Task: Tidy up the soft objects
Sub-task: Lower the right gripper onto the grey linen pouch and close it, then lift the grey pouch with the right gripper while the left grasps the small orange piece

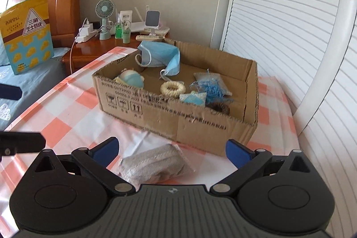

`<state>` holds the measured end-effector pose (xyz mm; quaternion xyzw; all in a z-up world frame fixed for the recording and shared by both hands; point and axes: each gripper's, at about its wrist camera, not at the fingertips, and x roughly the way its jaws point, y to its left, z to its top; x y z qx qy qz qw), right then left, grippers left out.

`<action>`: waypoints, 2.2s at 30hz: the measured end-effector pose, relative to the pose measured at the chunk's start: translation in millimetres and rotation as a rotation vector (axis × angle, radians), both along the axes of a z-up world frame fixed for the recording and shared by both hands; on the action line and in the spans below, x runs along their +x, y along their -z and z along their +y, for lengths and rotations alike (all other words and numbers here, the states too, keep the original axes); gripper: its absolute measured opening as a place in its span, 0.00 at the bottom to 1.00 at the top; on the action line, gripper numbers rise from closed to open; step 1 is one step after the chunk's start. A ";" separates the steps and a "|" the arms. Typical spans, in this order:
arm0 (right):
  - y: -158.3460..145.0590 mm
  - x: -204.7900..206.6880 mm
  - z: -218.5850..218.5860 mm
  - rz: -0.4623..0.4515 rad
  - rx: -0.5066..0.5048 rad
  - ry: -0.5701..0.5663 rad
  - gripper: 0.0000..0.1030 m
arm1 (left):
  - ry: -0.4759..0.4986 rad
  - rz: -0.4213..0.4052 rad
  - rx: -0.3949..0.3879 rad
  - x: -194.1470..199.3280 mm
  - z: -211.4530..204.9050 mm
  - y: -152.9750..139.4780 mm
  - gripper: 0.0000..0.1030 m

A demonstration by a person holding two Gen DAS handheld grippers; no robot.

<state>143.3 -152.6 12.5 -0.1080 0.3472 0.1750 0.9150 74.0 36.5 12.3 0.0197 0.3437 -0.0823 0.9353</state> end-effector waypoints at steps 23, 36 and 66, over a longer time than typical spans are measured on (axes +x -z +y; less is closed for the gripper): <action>69.2 24.3 3.7 0.165 -0.006 -0.110 1.00 | 0.042 0.118 -0.011 34.5 -7.1 32.5 0.99; 70.0 42.6 8.4 0.169 0.000 -0.136 1.00 | 0.038 0.156 -0.023 45.8 -6.0 44.9 0.99; 22.1 10.4 -2.0 0.069 0.051 -0.014 0.58 | 0.118 0.135 0.021 39.2 -16.9 41.3 0.99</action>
